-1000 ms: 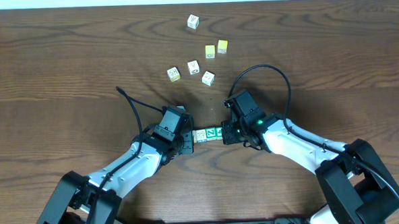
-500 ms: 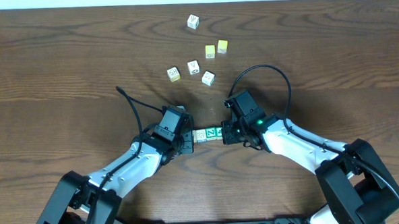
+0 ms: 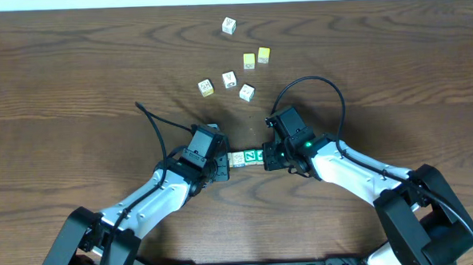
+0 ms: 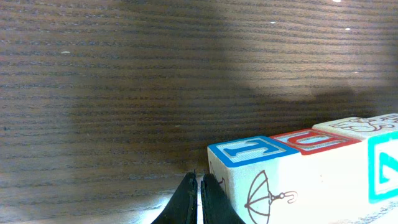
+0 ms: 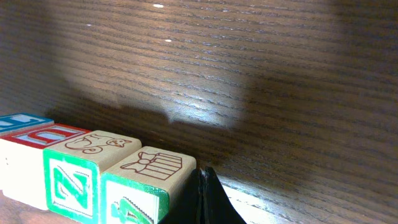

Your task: Lift 4 blocks

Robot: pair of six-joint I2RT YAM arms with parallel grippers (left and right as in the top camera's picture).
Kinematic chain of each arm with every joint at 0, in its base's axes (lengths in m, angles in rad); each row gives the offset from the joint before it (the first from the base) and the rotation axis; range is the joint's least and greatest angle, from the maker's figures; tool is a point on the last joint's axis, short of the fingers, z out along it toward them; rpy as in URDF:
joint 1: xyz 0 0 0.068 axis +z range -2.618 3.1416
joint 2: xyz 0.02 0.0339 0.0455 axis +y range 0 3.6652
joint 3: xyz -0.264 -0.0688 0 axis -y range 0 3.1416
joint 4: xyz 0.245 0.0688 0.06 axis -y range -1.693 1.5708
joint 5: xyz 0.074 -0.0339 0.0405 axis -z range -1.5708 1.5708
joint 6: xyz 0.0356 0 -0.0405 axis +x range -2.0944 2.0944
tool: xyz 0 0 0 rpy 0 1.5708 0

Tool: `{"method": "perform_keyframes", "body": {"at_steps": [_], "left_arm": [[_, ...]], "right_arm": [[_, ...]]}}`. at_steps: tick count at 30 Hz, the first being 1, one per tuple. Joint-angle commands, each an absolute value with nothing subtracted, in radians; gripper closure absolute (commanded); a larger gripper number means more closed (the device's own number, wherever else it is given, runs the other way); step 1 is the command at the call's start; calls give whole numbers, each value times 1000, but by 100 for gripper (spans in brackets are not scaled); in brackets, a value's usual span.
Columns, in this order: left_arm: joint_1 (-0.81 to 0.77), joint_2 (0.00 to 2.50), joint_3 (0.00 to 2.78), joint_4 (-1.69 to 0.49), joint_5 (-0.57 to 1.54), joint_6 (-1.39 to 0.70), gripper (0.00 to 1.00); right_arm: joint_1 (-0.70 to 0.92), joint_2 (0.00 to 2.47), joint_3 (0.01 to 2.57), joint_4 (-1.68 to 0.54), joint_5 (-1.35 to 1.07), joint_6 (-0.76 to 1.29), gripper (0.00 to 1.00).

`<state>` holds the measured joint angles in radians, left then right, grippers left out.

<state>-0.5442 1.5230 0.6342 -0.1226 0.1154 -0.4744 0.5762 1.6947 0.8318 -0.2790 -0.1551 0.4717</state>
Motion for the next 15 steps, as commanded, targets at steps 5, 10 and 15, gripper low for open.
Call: {"method": "perform_keyframes", "body": {"at_steps": [5,10,15], "left_arm": [[-575,1482,661,-74,281,-469,93],[-575,1467,661,-74,281,-469,93],[-575,1455,661,-80,281,-469,93]], "right_arm": [[630,1692,886,-243,-424,483,99],[630,1692,889,-244,-424,482,99],[635,1687,889,-247,-424,482,99]]}}
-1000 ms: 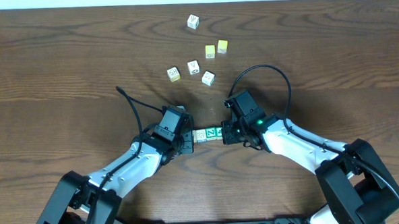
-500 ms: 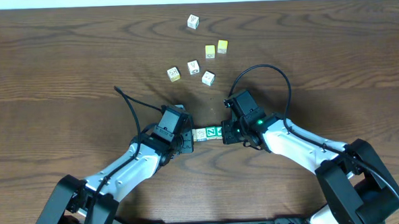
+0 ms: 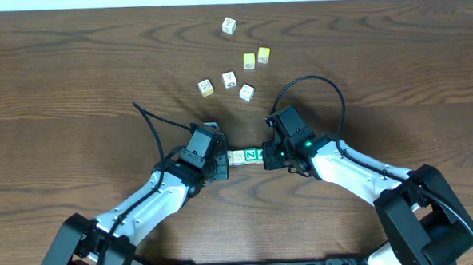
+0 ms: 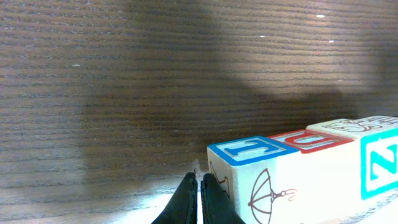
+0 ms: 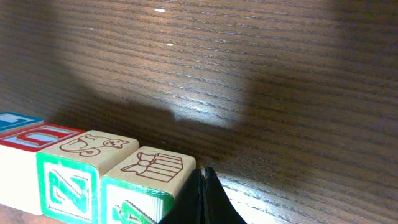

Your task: Lift 4 blocks

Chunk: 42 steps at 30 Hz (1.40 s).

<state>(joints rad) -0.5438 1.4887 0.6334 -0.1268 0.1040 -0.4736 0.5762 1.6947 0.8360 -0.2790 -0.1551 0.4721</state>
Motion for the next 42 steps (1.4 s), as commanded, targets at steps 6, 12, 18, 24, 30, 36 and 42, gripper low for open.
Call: {"method": "perform_keyframes", "body": {"at_steps": [6,12,18,24,30,36,42], "left_arm": [[-575,1450,661,-82,284,-469,93],[-575,1450,661,-82,303,-473,93],[-575,1443,661,-81,303,-481,93],[-575,1411,661,-82,303,-480,93],[-575,1378,661,-93,302,-480,93],[-575,1376,661,-96,302,-481,93],[-575,1376,661,-96,303,-484,93]], "right_arm": [[637,1640,890,-250,-416,479,99],[637,1629,890,-258,-413,475,99],[637,1628,890,-266,-413,475,99],[637,1620,890,-266,-413,475,99],[637,1599,890,-273,-408,475,99],[637,1569,890,-277,-401,474,99],[637,1557,890,-285,-393,474,99]]}}
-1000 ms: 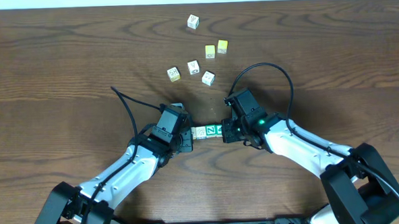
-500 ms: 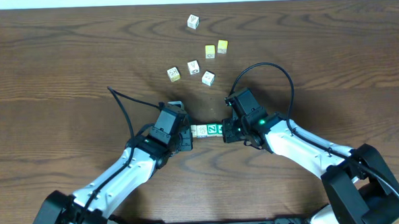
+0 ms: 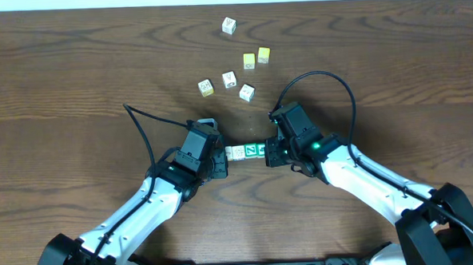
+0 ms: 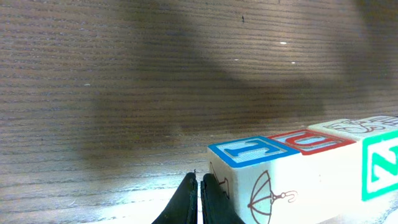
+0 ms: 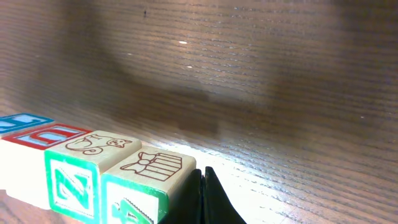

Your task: Lift 4 blocks

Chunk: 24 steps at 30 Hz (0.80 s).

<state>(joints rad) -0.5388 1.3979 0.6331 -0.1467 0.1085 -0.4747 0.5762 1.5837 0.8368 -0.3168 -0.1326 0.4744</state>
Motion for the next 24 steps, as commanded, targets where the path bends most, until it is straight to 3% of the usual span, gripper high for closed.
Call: {"method": "perform_keyframes", "body": {"at_steps": [1,24], "left_arm": [[-575,1376,661,-96,303,-485,94],[-575,1369,716,-127,303,-487,93]], "right_arm": [[637,1557,890,-286,-393,474,99],[637,1551,890,-295,-394,475,99]]}}
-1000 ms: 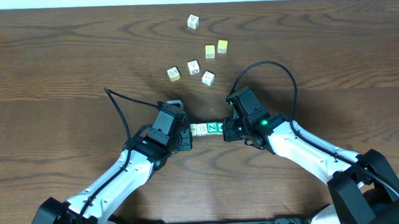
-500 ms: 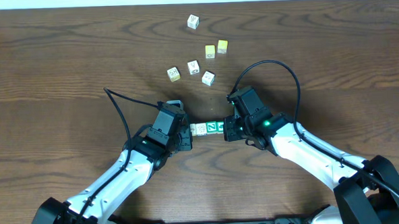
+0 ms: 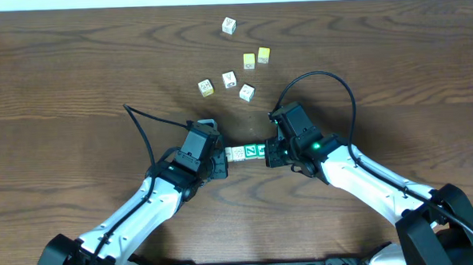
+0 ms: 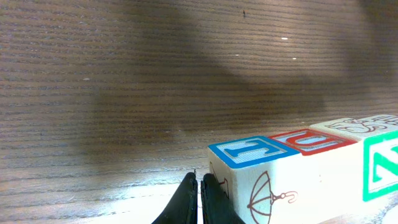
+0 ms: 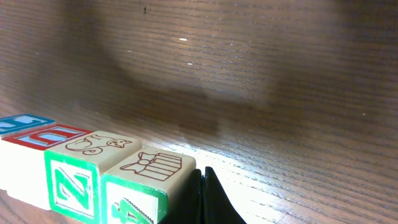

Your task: Lift 4 blocks

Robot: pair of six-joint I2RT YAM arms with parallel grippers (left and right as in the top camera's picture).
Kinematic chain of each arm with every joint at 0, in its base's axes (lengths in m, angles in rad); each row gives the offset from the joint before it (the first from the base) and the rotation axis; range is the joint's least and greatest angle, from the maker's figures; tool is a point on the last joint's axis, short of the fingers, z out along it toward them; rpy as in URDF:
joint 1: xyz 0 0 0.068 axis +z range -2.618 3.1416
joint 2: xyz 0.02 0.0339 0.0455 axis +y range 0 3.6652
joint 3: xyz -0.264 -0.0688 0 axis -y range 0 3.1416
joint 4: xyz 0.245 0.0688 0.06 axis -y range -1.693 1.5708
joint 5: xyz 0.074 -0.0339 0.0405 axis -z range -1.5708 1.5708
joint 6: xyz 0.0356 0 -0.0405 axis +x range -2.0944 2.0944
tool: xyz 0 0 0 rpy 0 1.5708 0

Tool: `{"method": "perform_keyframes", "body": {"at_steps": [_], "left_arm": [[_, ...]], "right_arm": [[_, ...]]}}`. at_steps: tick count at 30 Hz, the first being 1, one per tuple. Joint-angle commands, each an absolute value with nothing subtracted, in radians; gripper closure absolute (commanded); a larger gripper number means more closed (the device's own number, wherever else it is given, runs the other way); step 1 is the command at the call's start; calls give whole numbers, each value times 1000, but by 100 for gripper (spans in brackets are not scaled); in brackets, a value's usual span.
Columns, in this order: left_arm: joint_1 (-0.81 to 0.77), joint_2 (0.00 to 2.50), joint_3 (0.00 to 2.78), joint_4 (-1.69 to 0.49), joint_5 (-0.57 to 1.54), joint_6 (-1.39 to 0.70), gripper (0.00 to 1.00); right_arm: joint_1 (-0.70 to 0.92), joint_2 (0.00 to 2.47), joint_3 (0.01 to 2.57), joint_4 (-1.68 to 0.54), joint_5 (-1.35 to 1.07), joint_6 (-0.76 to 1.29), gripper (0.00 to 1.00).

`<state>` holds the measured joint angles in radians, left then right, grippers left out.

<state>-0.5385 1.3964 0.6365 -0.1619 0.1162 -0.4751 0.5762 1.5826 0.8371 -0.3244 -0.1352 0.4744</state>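
Note:
A row of four blocks (image 3: 245,153) is pinched end to end between my two grippers and looks clear of the table. The left gripper (image 4: 199,182) is shut, with its fingers pressed against the blue-topped umbrella block (image 4: 249,152). Beside that block come a red-topped block (image 4: 314,142) and then a green Z block (image 5: 70,182). The right gripper (image 5: 202,175) is shut too, pushing on the gift block (image 5: 155,165) at the other end. From overhead, the left gripper (image 3: 223,159) and the right gripper (image 3: 267,153) flank the row.
Several loose blocks lie further back on the wooden table (image 3: 74,76): a white one (image 3: 229,25), two yellow ones (image 3: 249,61) (image 3: 263,55), and a cluster of three (image 3: 229,79). Cables arch over both arms.
Almost nothing has changed. The table grain in both wrist views has shifted very slightly, and the row stays pinched between the two shut grippers.
At first the row was squeezed between both shut grippers low on the table. A little later the table looked slightly further off in the wrist views. By the last earlier moment both arms and the row sat further back and higher, and there they stay.

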Motion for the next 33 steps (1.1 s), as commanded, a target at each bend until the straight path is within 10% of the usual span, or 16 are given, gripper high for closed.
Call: {"method": "perform_keyframes", "body": {"at_steps": [1,33], "left_arm": [[-575,1369,718,-127,303,-487,93],[-575,1311,729,-140,303,-488,93]], "right_arm": [[637,1549,890,-297,-393,475,99],[637,1496,891,-310,-382,474,99]]}}
